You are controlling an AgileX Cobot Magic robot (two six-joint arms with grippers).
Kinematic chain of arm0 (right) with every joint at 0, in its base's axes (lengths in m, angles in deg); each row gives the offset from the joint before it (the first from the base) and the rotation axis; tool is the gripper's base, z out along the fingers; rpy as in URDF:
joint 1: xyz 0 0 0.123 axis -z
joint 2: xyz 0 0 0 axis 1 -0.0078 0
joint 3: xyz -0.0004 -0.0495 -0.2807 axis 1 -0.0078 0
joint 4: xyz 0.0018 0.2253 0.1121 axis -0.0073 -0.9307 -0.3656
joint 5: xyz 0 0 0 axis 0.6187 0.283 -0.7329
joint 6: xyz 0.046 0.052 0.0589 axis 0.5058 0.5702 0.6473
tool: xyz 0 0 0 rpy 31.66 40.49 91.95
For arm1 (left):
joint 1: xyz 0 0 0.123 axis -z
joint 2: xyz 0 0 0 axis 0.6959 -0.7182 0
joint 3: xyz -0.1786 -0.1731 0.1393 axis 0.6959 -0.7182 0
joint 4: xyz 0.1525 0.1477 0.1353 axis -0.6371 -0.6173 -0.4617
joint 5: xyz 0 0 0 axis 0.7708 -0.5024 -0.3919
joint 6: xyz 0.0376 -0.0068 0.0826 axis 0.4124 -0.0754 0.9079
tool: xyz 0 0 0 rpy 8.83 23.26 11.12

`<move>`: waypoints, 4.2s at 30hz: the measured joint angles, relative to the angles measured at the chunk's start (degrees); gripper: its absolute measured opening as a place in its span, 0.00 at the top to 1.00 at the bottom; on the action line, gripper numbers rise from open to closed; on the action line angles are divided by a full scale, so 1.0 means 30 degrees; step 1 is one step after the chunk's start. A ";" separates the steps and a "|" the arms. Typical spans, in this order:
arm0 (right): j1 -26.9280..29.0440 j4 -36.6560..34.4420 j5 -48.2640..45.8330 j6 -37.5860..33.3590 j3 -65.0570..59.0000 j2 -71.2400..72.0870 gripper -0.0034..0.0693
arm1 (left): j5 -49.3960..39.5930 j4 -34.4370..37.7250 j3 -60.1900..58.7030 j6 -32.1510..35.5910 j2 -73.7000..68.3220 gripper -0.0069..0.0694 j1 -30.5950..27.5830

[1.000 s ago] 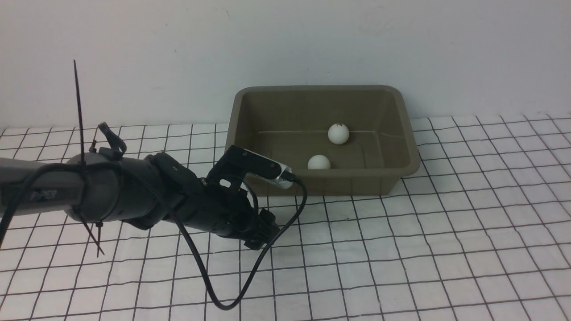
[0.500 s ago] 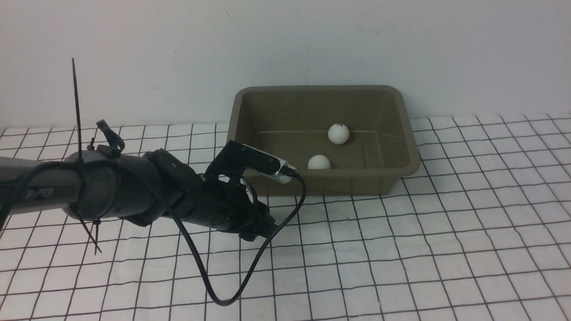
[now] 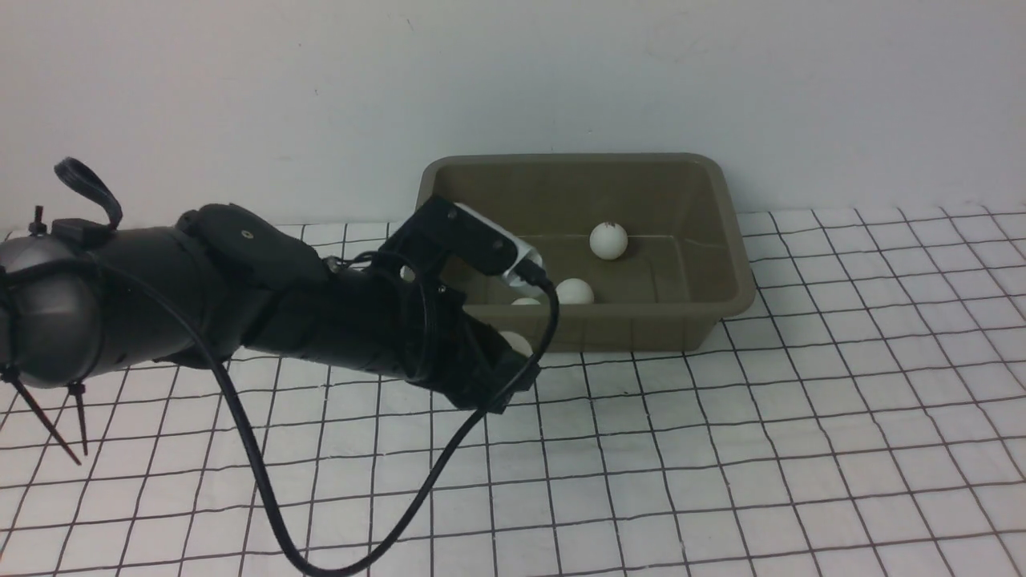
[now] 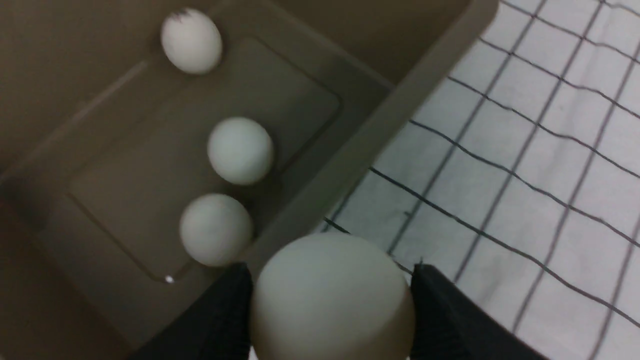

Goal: Put the table tennis balls into the box on the white checkered tablecloth.

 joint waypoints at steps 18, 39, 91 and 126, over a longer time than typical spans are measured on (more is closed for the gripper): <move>0.0000 -0.0061 -0.0156 0.0000 0.0000 0.0000 0.24 | 0.2936 0.6377 0.3516 0.7210 -0.3586 0.45 -0.0170; 0.0000 0.0068 0.0424 -0.0021 0.0000 0.0000 0.26 | 0.3773 0.7590 0.4026 0.6342 -0.0078 0.30 -0.0339; 0.0000 0.0826 0.1769 -0.0057 0.0000 0.0000 0.26 | -0.5441 -2.1696 -0.3283 -2.2424 0.9060 0.53 -0.0355; 0.0000 -0.0354 0.5758 -0.2334 -0.4773 0.0000 0.30 | -0.1571 -2.8208 -0.3283 -2.9102 0.9060 0.54 -0.0358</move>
